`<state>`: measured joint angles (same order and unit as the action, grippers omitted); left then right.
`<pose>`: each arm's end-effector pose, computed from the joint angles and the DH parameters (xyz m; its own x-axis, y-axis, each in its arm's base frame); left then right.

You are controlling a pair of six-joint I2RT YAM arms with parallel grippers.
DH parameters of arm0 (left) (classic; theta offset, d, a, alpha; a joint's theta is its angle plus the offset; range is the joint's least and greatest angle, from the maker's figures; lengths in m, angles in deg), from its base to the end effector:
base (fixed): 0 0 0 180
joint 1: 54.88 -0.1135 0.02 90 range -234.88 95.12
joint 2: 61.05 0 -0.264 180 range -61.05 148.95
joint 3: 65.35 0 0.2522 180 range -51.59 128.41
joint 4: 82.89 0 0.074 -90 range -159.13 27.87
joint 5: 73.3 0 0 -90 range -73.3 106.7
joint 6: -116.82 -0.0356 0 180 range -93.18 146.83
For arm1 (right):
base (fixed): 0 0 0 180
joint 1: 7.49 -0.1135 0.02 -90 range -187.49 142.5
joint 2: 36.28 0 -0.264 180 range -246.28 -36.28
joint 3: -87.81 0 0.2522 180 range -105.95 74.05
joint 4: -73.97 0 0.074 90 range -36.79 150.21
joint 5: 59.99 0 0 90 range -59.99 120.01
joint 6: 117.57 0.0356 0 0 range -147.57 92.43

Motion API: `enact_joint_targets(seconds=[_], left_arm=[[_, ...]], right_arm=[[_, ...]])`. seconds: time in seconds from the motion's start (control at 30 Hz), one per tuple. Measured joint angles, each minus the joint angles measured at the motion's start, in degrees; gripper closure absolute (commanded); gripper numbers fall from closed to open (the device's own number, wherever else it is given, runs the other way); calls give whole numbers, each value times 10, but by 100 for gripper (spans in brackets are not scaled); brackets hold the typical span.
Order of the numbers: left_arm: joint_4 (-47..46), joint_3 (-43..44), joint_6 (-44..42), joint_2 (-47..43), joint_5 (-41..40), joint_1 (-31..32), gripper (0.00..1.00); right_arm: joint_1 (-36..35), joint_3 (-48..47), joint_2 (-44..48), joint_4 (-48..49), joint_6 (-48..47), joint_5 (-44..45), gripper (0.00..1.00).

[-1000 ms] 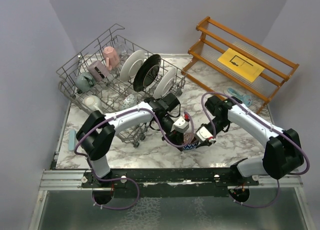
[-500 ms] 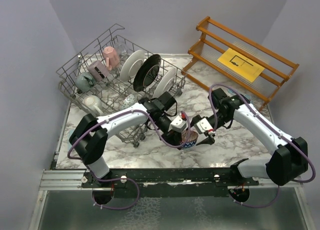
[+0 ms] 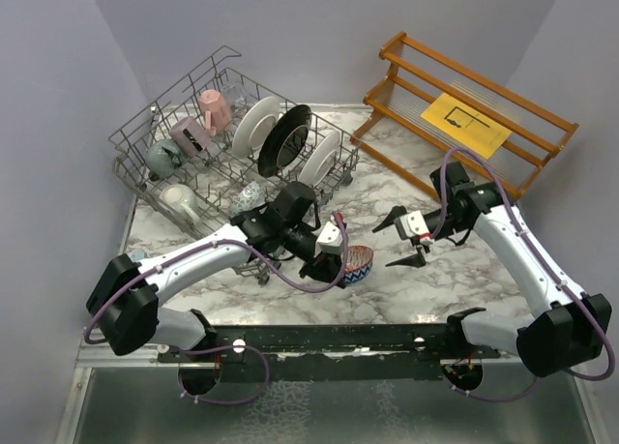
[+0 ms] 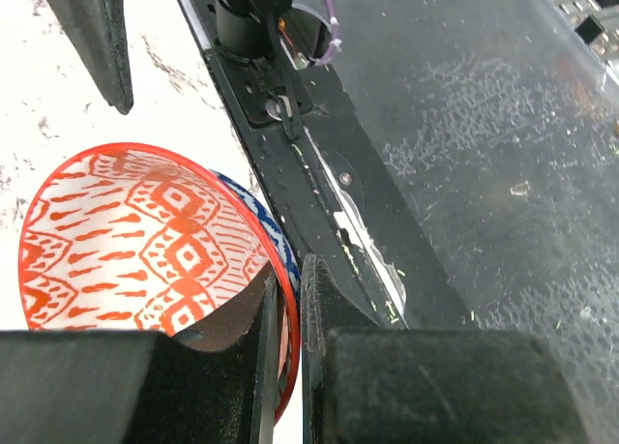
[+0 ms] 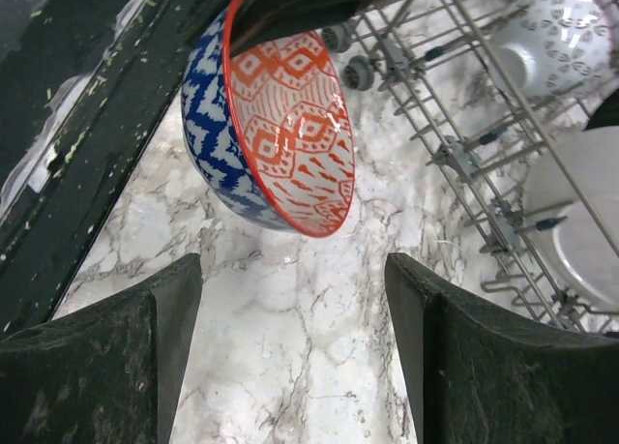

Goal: Load the mixed dishes into the dish rack
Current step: Pick up the bowl from the center of the board, then insert the bowl into the dish rack.

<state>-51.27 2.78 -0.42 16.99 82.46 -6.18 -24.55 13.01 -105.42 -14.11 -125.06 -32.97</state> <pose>0.1605 -0.2318 0.2696 -0.0417 0.3322 -0.9423 0.8751 -0.4430 -0.1949 0.1712 0.0857 0.2957 0.3671 -0.3585 -0.8583 -0.9075 -0.3404 -0.2459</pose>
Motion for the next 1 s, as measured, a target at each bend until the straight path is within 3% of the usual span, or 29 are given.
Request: enact_joint_targets(seconds=[0.2, 0.5, 1.0], left_arm=[[-97, -21, 143, -39, -28, 0, 100], [-175, -17, 344, -59, -41, -42, 100], [-326, -35, 648, -136, -33, -233, 100]], right_arm=[[50, -3, 9, 12, 49, -46, 23], [85, 38, 22, 108, 185, -69, 23], [103, 85, 18, 208, 279, -70, 23]])
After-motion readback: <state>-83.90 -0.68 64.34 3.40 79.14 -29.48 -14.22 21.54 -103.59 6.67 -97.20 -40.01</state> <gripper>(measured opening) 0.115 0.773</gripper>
